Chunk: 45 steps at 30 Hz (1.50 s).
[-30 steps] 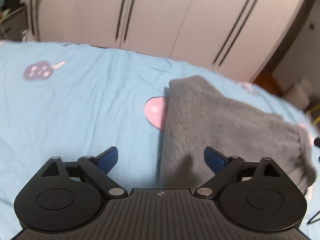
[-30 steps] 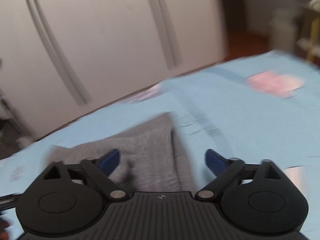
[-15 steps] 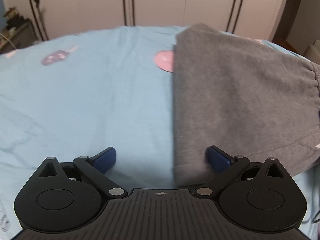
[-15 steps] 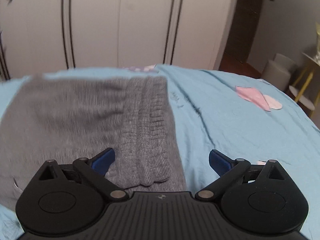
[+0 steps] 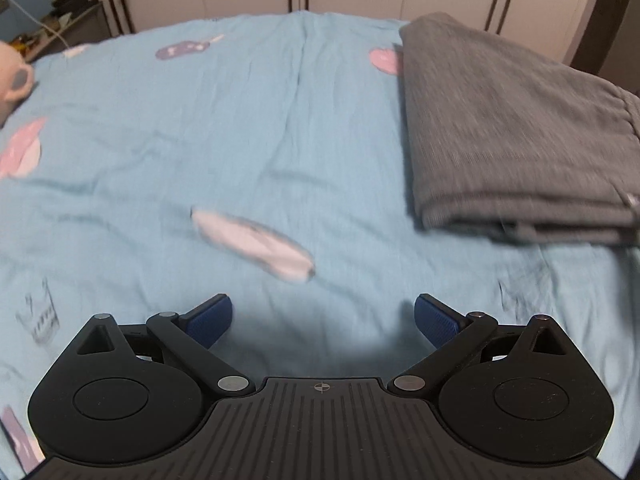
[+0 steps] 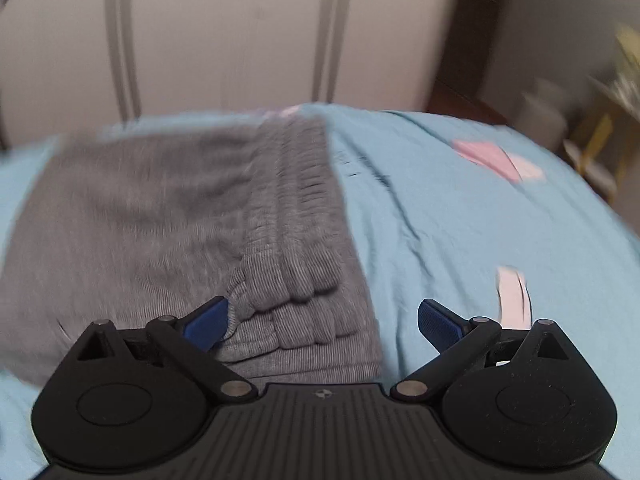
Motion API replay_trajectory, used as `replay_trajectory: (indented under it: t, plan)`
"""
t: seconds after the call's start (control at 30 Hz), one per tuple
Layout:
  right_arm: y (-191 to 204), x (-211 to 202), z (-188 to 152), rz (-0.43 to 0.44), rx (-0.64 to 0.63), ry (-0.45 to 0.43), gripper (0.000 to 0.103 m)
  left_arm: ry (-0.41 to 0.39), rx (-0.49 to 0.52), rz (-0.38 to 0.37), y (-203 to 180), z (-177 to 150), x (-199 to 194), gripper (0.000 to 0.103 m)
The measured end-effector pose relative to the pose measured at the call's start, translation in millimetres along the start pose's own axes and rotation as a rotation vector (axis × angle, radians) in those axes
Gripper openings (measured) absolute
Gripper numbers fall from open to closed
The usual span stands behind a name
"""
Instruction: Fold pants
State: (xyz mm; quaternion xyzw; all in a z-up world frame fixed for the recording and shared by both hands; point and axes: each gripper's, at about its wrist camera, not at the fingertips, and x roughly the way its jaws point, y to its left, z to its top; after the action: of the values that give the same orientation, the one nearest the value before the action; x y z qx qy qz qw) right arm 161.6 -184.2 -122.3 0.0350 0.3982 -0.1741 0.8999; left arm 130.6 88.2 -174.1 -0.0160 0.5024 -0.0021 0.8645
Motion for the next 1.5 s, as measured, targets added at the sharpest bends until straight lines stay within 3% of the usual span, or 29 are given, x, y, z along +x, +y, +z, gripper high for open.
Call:
replay_trajectory:
  t: [0.07, 0.23, 0.37, 0.43, 0.53, 0.7, 0.87, 0.93, 1.07, 1.23, 1.33, 1.5]
  plan:
    - [0.4, -13.6, -8.8, -0.049, 0.009, 0.001, 0.099, 0.0, -0.009, 0.001, 0.0, -13.0, -4.1, 0.101]
    - [2.3, -38.9, -61.8, 0.116, 0.054, 0.14, 0.099, 0.013, 0.031, -0.009, -14.8, -23.6, -7.5, 0.101]
    - [7.8, -70.2, -93.9, 0.085, 0.079, 0.129, 0.099, -0.002, 0.058, -0.005, -24.6, -25.6, -19.9, 0.101]
    - [9.7, -84.1, -90.6, 0.115, 0.035, 0.067, 0.099, -0.01, 0.048, -0.011, -25.6, -24.1, -29.0, 0.101]
    - [14.8, -112.8, -85.9, 0.07, -0.025, -0.024, 0.099, -0.07, 0.029, 0.005, -24.7, -24.0, -49.5, 0.101]
    - [28.5, -136.8, -79.6, 0.082, -0.098, -0.003, 0.099, -0.146, -0.009, -0.023, -22.0, -20.4, -85.5, 0.101]
    - [34.7, -150.6, -67.0, 0.099, -0.095, -0.006, 0.099, -0.184, 0.015, -0.172, -34.6, -15.0, -106.6, 0.101]
    - [34.4, -155.2, -60.2, 0.103, -0.072, -0.01, 0.099, -0.202, 0.063, -0.148, -46.2, -9.2, -113.8, 0.101]
    - [28.8, -160.8, -52.3, 0.09, -0.024, -0.056, 0.099, -0.247, 0.194, -0.008, -69.7, -5.8, -114.7, 0.101]
    - [19.9, -143.2, -61.2, 0.119, 0.075, -0.05, 0.099, -0.203, 0.133, -0.096, -61.6, -11.2, -100.5, 0.101]
    - [16.2, -128.6, -62.2, 0.129, 0.126, 0.0, 0.099, -0.223, 0.125, -0.092, -55.7, -10.6, -100.7, 0.101]
    - [15.7, -124.2, -63.7, 0.124, 0.157, -0.007, 0.099, -0.246, 0.195, -0.086, -68.7, -12.2, -99.6, 0.101]
